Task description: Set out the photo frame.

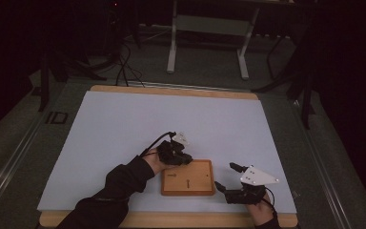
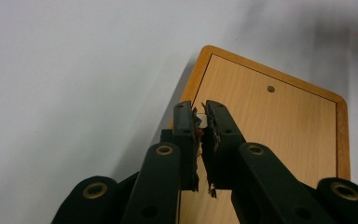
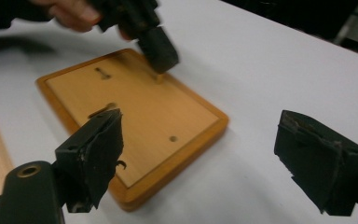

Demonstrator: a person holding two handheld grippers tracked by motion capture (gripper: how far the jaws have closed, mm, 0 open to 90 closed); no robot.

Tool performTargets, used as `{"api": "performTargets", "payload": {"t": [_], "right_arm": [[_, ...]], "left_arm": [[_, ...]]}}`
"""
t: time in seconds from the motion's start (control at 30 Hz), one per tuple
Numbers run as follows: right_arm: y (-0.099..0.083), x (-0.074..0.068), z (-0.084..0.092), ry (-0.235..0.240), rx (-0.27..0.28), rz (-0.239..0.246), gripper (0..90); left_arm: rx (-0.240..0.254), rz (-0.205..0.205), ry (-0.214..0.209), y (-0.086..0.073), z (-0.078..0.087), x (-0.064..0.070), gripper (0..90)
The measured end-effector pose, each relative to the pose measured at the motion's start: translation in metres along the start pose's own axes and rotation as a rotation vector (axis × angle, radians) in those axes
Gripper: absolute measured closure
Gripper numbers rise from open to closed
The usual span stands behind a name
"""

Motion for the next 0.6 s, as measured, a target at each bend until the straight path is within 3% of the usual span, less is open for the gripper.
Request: {"api": "performTargets", "payload": {"t": [0.2,0.33,0.6], "right_arm": [[0.008,-0.014,-0.004,0.049,-0.050,0.122,14.6],[0.007,-0.022,-0.008,0.095,-0.091,0.164,12.9],[0.006,-0.027,-0.009,0.089,-0.142,0.234,10.9]], "left_arm": [[-0.020,-0.002,-0.017,0.001,0.000,-0.002,84.3],[-0.027,0.010,-0.028,0.001,-0.001,-0.002,84.3],[-0.041,0.017,-0.049,0.003,-0.001,-0.004,84.3]]}}
Point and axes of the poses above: each handheld gripper's, and its own axes: z roughly backward along the jaws, y roughly out of its top, x roughly to its right, the point moved 5 cm from there along -z, roughly forward along the jaws, and after that the axes turned 11 degrees about y, right-handed, at the moved point
